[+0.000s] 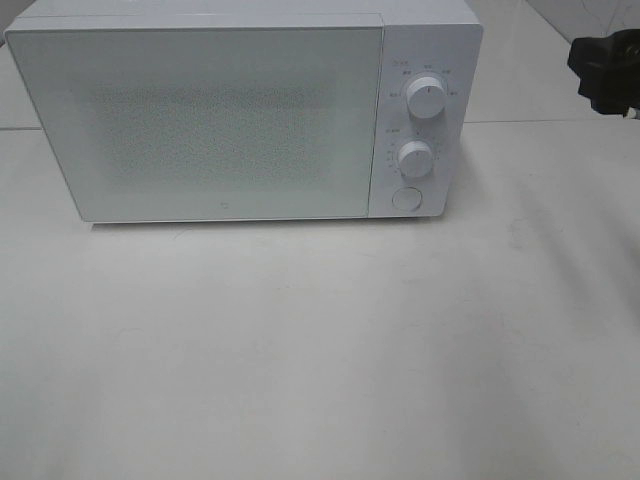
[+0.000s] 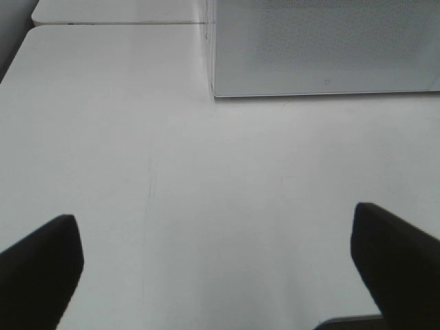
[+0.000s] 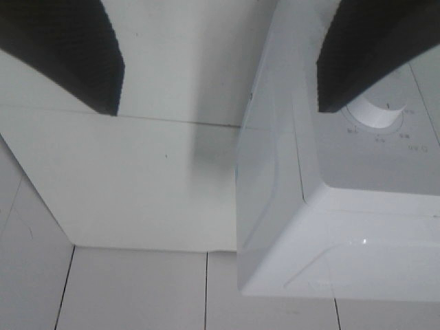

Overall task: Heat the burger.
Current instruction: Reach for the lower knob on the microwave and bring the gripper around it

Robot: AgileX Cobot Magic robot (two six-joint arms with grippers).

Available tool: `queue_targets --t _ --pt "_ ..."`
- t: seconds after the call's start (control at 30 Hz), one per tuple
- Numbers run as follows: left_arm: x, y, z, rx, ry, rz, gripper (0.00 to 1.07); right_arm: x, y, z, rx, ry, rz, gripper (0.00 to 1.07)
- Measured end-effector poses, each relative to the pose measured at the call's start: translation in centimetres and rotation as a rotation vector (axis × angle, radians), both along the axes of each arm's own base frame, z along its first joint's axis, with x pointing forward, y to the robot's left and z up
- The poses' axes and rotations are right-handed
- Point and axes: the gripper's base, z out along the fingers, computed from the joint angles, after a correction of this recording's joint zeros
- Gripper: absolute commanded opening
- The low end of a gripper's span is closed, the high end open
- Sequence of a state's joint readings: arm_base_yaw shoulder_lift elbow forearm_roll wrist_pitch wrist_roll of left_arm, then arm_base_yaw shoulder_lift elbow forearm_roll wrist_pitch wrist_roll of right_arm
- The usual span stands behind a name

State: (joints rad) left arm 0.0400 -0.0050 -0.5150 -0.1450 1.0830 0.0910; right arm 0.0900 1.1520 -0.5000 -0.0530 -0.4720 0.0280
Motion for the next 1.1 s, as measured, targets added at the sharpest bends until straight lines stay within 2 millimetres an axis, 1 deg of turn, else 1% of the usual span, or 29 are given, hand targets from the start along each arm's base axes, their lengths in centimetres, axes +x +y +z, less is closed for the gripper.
queue_targets --t 0.1,0.17,0.2,0.27,0.3,0.37,0.4,0.47,0.57,0.63,0.67,0.73,0.77,0.83,0.93,1.0,1.03,1.1 --pt "0.0 0.0 0.0 0.0 0.0 0.0 0.98 0.4 0.1 -0.3 0.001 -0.044 0.004 0.75" --pt "0.0 0.0 0.0 0.0 0.0 0.0 0.98 0.6 0.0 -1.2 0.012 -0.078 -0.011 0.75" --pt "0.0 0.0 0.0 0.0 0.0 0.0 0.98 0.6 0.0 -1.2 0.012 -0.078 -0.011 0.75" --pt "0.0 0.0 0.0 0.0 0.0 0.0 0.98 0.6 0.2 -2.2 0.042 -0.098 -0.033 0.75" --pt "0.0 0.0 0.0 0.0 0.0 0.0 0.98 0.6 0.2 -2.2 0.042 -0.098 -0.033 0.75" --pt "0.0 0.0 0.0 0.0 0.0 0.0 0.98 0.4 0.9 -3.6 0.02 -0.115 -0.052 0.75" --pt "0.0 0.0 0.0 0.0 0.0 0.0 0.98 0.4 0.9 -3.6 0.02 -0.115 -0.052 0.75" --pt "0.0 0.0 0.0 0.0 0.0 0.0 0.98 0.2 1.4 -4.8 0.002 -0.111 -0.076 0.75" --pt "0.0 0.0 0.0 0.0 0.0 0.0 0.98 0.1 1.6 -5.2 0.001 -0.107 -0.08 0.75" --pt "0.0 0.0 0.0 0.0 0.0 0.0 0.98 -0.3 2.3 -5.9 -0.006 -0.118 -0.105 0.75" --pt "0.0 0.0 0.0 0.0 0.0 0.0 0.98 -0.3 2.3 -5.9 -0.006 -0.118 -0.105 0.75" --pt "0.0 0.0 0.0 0.0 0.0 0.0 0.98 -0.5 3.3 -6.1 -0.003 -0.136 -0.088 0.75" --pt "0.0 0.0 0.0 0.0 0.0 0.0 0.98 -0.5 3.3 -6.1 -0.003 -0.136 -0.088 0.75" --pt "0.0 0.0 0.0 0.0 0.0 0.0 0.98 -0.6 4.2 -6.3 -0.003 -0.163 -0.076 0.75" --pt "0.0 0.0 0.0 0.0 0.0 0.0 0.98 -0.6 4.4 -6.4 0.0 -0.171 -0.079 0.75" --pt "0.0 0.0 0.0 0.0 0.0 0.0 0.98 -0.7 5.5 -7.8 0.002 -0.119 -0.099 0.75" --pt "0.0 0.0 0.0 0.0 0.0 0.0 0.98 -0.7 5.5 -7.8 0.002 -0.119 -0.099 0.75" --pt "0.0 0.0 0.0 0.0 0.0 0.0 0.98 -0.9 6.3 -9.2 -0.009 -0.064 -0.097 0.75"
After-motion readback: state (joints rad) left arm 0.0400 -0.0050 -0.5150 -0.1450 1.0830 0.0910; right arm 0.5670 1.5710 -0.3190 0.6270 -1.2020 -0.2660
